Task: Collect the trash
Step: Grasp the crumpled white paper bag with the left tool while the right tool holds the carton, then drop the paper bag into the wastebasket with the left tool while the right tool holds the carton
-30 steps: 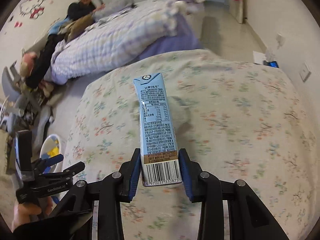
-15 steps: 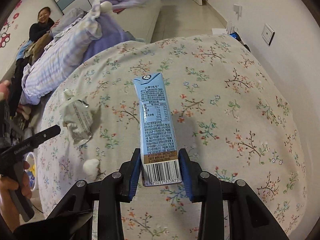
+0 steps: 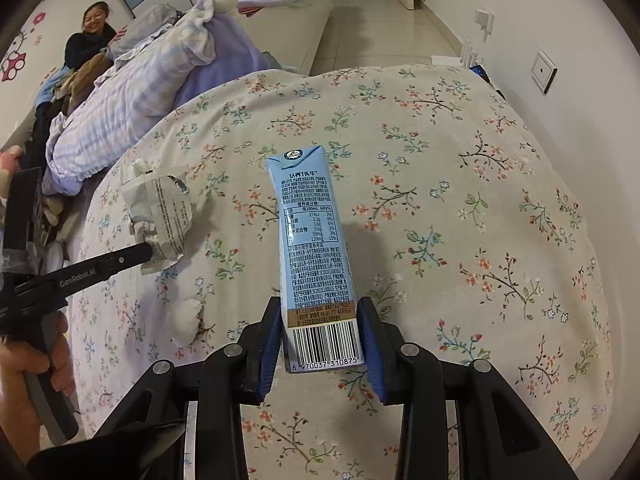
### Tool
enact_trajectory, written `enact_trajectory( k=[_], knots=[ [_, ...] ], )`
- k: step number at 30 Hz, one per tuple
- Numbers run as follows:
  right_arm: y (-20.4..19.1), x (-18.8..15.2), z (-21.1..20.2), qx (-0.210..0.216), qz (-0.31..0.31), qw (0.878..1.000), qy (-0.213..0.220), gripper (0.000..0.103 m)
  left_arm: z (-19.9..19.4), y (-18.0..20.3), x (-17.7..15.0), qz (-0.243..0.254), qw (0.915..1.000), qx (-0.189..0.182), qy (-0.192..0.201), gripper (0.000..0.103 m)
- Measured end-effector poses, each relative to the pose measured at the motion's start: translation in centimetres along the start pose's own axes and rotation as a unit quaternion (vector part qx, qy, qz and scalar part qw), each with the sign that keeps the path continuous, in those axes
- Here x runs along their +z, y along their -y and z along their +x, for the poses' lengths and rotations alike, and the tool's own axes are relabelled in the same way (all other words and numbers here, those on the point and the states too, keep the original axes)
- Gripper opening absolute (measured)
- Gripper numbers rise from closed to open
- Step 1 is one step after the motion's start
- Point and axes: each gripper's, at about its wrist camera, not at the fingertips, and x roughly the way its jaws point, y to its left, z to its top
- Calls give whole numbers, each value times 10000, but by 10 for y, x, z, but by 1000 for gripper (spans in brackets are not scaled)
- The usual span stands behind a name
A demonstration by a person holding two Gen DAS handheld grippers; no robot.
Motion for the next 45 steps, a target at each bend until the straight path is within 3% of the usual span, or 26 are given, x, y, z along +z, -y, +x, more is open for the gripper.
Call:
enact_trajectory(
  k=[12, 26, 36, 45],
  knots=[
    [-58, -7, -9, 194, -478, 9987, 56, 38, -48, -44, -56, 3, 9999, 142, 70, 8],
    [-144, -16, 5, 344, -1086, 9934, -86, 38, -87, -129, -108, -785, 9961, 253, 309, 8],
    [-218, -25, 22, 520, -1579, 9859, -191, 38, -119, -212, -139, -1576, 9849, 530, 485, 8],
    [-288, -39, 39, 636, -2060, 9760, -297, 38, -152, -294, -172, -2391, 9628, 1050, 692, 8]
  ],
)
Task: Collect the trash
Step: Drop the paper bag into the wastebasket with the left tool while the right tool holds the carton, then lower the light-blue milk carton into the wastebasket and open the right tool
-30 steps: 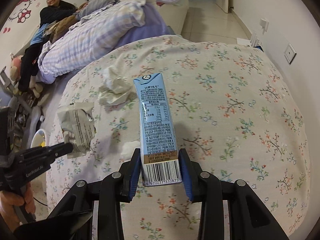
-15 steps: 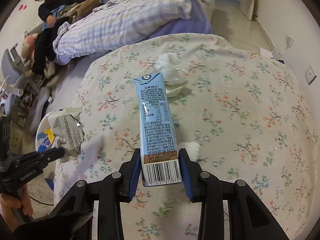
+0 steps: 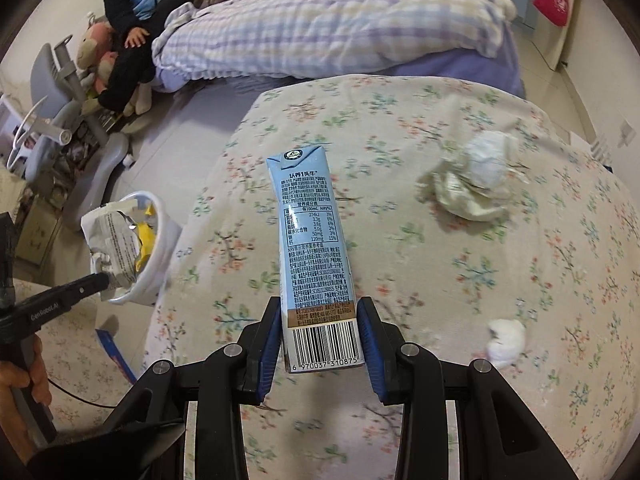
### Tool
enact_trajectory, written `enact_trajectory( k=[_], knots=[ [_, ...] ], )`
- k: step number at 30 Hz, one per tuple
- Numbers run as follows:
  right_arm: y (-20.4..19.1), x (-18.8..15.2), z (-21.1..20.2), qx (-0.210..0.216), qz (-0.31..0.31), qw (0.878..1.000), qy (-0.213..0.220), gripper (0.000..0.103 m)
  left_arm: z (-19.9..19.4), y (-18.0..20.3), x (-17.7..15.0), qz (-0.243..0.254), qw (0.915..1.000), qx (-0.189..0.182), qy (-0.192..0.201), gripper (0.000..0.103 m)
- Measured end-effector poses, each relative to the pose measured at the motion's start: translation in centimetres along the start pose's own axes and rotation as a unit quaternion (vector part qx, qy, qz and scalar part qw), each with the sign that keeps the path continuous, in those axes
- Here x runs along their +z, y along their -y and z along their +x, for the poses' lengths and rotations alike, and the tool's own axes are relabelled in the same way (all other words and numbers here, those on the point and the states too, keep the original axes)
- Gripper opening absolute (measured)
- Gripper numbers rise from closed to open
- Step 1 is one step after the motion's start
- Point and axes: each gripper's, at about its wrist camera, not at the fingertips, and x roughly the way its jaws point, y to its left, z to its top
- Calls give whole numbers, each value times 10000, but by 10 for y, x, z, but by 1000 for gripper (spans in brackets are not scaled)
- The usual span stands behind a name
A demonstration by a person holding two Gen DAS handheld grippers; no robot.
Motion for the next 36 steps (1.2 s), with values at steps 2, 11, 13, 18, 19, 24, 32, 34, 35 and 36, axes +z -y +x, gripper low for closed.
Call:
enact_trajectory(
  k=[2, 11, 13, 18, 19, 24, 32, 34, 35, 36],
  knots=[
    [-15, 2, 6, 42, -115, 9999, -28, 38, -1, -18, 2, -167, 9997, 127, 104, 8],
    [-71, 9, 25, 200, -460, 9987, -53, 38, 13, -61, 11, -583, 9963, 505, 388, 8],
    [-79, 9, 29, 219, -513, 9984, -59, 38, 14, -62, 14, -503, 9954, 597, 560, 16],
    [-100, 12, 38, 292, -587, 9978, -97, 38, 16, -73, 12, -687, 9939, 760, 404, 69],
    [-104, 12, 39, 306, -615, 9976, -100, 38, 16, -74, 11, -685, 9939, 788, 355, 71],
    [-126, 13, 47, 412, -781, 9960, -133, 38, 13, -74, -3, -545, 9926, 1076, 157, 79],
    [-174, 15, 67, 657, -1065, 9920, -186, 38, 5, -79, -18, -182, 9935, 1122, 114, 84],
    [-184, 18, 72, 729, -1076, 9913, -188, 38, 4, -81, -20, -113, 9933, 1147, 100, 84],
    [-189, 18, 74, 759, -1078, 9911, -191, 38, 2, -83, -22, -78, 9930, 1178, 109, 84],
    [-194, 19, 77, 807, -1089, 9906, -185, 38, 1, -84, -23, -55, 9927, 1199, 119, 84]
  ],
)
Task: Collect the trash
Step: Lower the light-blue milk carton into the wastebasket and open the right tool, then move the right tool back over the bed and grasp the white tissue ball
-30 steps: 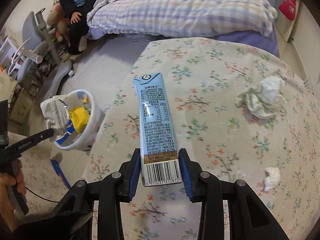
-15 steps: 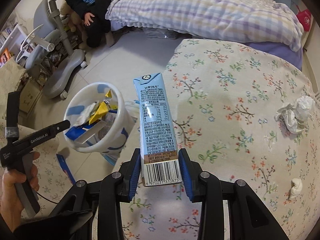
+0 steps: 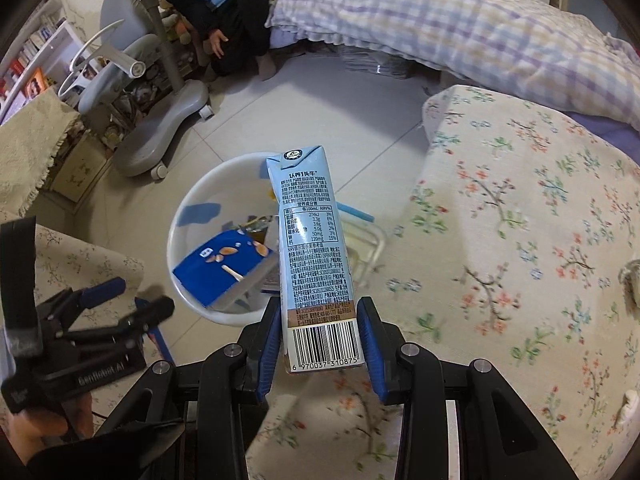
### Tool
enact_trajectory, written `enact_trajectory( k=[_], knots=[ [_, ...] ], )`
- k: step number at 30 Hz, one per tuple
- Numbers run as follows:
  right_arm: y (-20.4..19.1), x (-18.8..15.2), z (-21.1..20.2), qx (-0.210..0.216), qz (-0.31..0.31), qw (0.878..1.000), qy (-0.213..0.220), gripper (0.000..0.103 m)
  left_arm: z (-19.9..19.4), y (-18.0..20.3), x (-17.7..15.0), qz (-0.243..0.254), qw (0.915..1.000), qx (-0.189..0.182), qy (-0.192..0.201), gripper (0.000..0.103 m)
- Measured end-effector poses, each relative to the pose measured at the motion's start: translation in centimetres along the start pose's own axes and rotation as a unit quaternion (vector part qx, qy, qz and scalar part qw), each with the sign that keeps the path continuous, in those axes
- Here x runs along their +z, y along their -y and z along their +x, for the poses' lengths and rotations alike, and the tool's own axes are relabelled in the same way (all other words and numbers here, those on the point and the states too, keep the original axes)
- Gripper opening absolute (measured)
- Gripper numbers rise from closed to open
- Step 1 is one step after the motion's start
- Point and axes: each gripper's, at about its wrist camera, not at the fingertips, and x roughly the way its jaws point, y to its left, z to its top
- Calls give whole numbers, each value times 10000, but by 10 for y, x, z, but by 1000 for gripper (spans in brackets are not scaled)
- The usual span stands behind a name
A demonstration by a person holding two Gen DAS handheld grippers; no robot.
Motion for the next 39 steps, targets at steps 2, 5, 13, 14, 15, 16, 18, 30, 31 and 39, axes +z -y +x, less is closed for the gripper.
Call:
enact_trajectory(
  k=[2, 5, 13, 14, 15, 16, 18, 30, 31, 39],
  knots=[
    [-6, 3, 4, 62, -28, 10000, 18, 38, -1, -3, -1, 5, 10000, 12, 18, 84],
    [-16, 8, 12, 147, -60, 9998, 122, 39, -1, -9, -2, -14, 10000, -25, -35, 84],
    [-16, 8, 4, 194, 17, 9979, 624, 69, -1, -17, -6, -13, 10000, 36, -67, 89],
    [-14, 7, 0, 157, 21, 9978, 639, 69, -2, -16, -6, -1, 10000, 36, -56, 91],
    [-11, 7, -3, 123, 19, 9979, 642, 69, -3, -15, -6, 10, 10000, 35, -41, 96],
    [-9, 5, -7, 88, 13, 9979, 640, 69, -4, -12, -7, 29, 10000, 28, -25, 98],
    [-2, 2, -13, 6, 36, 9983, 587, 69, -7, -9, -8, 49, 10000, 10, -8, 98],
    [70, -38, -42, -647, 427, 9970, -48, 70, -23, 43, -18, 423, 9983, -400, -7, 99],
    [78, -43, -45, -712, 450, 9964, -79, 70, -24, 50, -19, 490, 9979, -429, -3, 99],
    [129, -75, -77, -1032, 664, 9924, -107, 70, -28, 95, -25, 903, 9938, -640, -49, 99]
  ],
)
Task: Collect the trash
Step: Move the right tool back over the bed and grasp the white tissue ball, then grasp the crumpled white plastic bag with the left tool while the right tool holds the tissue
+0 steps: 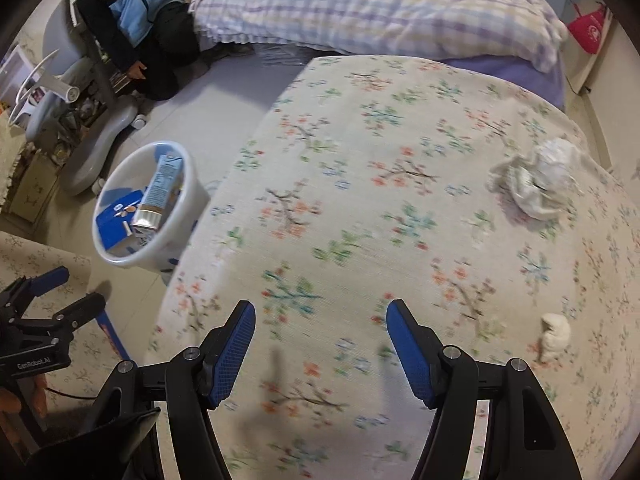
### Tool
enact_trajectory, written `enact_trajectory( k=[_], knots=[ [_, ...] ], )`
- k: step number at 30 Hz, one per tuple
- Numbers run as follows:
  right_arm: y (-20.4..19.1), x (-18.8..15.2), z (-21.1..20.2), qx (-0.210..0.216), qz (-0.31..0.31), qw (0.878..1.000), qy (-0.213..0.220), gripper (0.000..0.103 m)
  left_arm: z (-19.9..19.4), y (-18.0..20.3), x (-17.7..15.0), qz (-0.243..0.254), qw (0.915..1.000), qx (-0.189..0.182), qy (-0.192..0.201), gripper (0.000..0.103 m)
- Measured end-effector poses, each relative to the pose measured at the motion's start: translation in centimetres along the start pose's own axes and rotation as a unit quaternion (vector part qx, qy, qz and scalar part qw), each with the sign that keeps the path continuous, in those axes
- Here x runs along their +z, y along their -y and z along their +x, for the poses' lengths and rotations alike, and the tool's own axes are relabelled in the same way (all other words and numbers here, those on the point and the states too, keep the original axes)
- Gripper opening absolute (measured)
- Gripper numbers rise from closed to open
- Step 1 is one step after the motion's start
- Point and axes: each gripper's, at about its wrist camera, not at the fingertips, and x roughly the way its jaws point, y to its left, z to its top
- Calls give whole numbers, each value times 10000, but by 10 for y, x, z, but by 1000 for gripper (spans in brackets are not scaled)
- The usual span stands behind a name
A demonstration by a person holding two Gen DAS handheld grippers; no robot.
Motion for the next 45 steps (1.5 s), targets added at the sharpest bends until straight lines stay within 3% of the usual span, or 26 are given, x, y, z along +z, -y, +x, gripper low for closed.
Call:
enact_trajectory(
  k=[16, 22, 23, 25, 29, 31, 37, 45],
  knots=[
    [158, -41, -3, -342, 1351, 9900, -232, 70, 16, 78, 6, 642, 9969, -339, -298, 99],
    [187, -48, 3, -444, 1681, 9844, -258, 68, 23, 104, 10, 871, 9949, -344, -382, 99],
    [189, -48, 3, -441, 1705, 9841, -245, 67, 24, 107, 11, 889, 9946, -356, -394, 99],
    [194, -46, 5, -408, 1756, 9833, -262, 53, 26, 115, 13, 915, 9942, -392, -415, 99],
    [200, -44, 10, -288, 1822, 9825, -257, 46, 29, 131, 16, 989, 9932, -439, -438, 99],
    [199, -41, 10, -279, 1742, 9840, -233, 25, 29, 140, 18, 1024, 9928, -463, -425, 99],
    [211, -43, -5, -183, 1882, 9819, -66, 23, 27, 174, 29, 1088, 9915, -628, -346, 99],
    [253, -69, -22, -380, 2038, 9783, -28, 23, 36, 240, 62, 1583, 9863, -459, 25, 99]
  ],
)
